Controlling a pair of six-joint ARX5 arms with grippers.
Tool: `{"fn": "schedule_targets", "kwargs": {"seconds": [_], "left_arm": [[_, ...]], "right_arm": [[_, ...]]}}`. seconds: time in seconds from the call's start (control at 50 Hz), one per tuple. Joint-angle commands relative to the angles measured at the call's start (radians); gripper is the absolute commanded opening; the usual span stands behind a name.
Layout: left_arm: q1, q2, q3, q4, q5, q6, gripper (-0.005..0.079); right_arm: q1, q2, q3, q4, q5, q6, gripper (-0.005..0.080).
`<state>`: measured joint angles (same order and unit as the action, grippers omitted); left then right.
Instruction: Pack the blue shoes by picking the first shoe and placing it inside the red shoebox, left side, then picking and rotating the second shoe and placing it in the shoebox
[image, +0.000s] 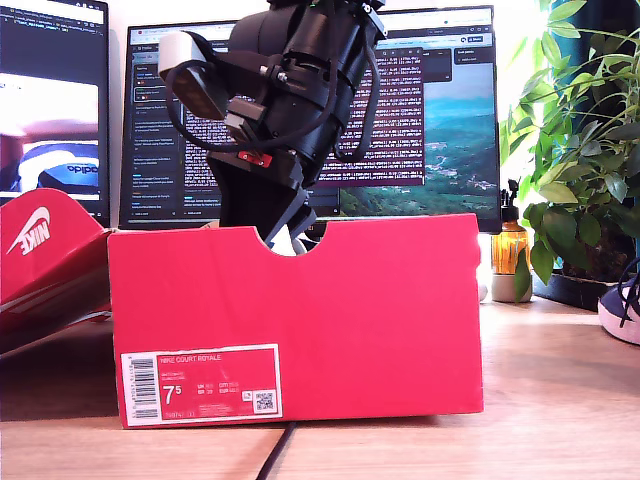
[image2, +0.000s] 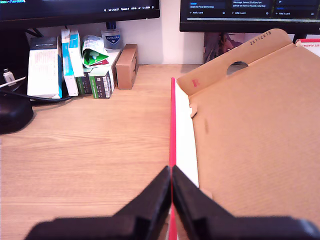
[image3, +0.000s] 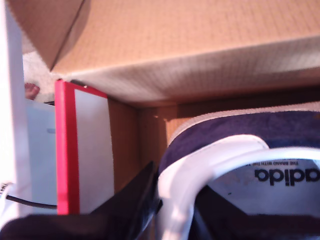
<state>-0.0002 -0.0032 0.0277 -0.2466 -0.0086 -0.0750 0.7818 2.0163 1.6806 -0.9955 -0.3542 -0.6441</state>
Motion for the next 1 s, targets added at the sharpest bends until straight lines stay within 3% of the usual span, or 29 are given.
{"fn": "schedule_targets", "kwargs": {"seconds": [0.0,0.74,0.98], "left_arm": [[-0.002,-0.009,-0.036,0.006,0.001,-0.004,-0.0011],[-0.002,-0.009,-0.036,0.006,0.001,-0.004,-0.0011],[-0.002,-0.009,-0.036,0.006,0.001,-0.004,-0.0011]], "right_arm": [[0.010,-0.012,0.020,0.020,0.013,-0.020,-0.0011],[0.070,0.059,0.021,0.113,0.050,-0.010,-0.0004],[0.081,0.059,0.021,0.112,0.139,-0.005,0.0271]]}}
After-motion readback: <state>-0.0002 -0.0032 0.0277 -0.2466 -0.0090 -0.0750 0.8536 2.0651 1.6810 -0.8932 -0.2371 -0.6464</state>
